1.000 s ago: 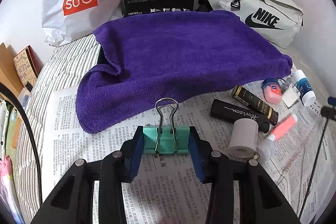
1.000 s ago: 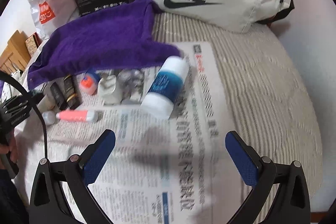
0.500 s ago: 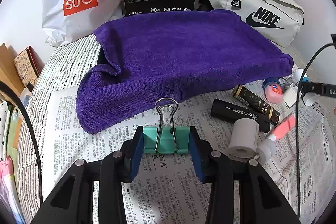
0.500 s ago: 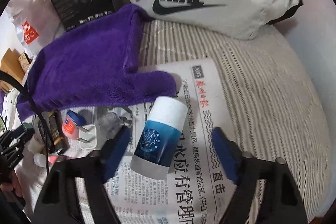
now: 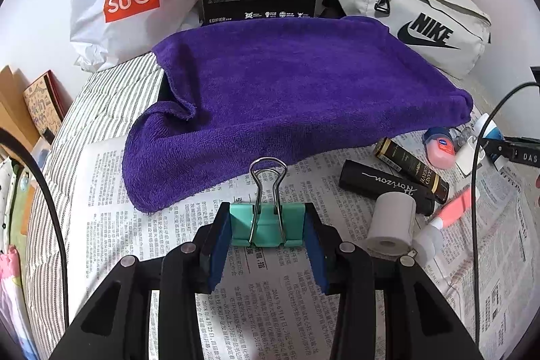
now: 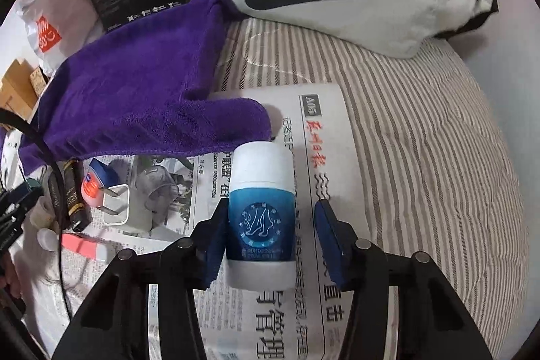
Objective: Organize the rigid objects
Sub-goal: 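Grasp the white-and-blue stick bottle with the right gripper while the left gripper holds the clip, then carry the clip and bottle onto the purple towel and open both grippers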
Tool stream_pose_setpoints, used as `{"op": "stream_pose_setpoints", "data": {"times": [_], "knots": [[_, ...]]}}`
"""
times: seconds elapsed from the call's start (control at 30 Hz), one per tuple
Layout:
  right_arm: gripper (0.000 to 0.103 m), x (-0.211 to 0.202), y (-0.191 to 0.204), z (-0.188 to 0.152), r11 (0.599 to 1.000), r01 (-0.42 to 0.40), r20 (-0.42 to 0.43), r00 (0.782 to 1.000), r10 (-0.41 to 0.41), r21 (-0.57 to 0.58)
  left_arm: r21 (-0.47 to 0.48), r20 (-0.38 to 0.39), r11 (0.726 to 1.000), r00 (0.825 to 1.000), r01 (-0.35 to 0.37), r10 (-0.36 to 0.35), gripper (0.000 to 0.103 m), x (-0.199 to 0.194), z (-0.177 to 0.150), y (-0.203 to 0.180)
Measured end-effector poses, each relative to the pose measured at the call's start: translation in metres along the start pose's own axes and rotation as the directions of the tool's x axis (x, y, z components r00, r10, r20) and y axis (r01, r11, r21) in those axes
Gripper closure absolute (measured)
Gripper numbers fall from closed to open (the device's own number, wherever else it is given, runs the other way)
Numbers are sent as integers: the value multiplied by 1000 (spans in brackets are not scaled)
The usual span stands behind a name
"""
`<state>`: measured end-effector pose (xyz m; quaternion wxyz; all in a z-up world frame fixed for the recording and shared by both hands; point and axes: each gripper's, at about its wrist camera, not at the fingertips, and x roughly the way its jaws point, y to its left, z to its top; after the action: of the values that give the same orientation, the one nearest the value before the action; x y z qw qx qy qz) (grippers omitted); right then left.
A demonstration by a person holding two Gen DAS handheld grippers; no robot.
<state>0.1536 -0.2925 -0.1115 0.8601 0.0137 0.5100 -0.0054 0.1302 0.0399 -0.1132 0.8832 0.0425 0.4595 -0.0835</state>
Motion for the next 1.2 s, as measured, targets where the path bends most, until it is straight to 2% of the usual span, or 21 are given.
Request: {"op": "stream_pose_setpoints", "data": {"times": [0.2, 0.53, 0.8, 1.2], "knots": [[67, -3, 2, -1, 999, -19, 13, 1000, 20, -25, -18, -7, 1000, 1000, -20, 19, 64, 1, 3, -3], [67, -43, 3, -10, 997, -67, 54, 996, 69, -30, -62, 15, 998, 1000, 20, -20, 64, -24, -3, 5], [67, -51, 18, -14, 992, -112, 41, 993, 115, -63, -76, 30, 997, 999, 14, -11, 64, -42, -2, 10], [67, -65, 41, 4, 979, -175, 42, 983, 180, -102, -81, 59, 997, 998, -17, 21, 64, -71, 13, 19]]}}
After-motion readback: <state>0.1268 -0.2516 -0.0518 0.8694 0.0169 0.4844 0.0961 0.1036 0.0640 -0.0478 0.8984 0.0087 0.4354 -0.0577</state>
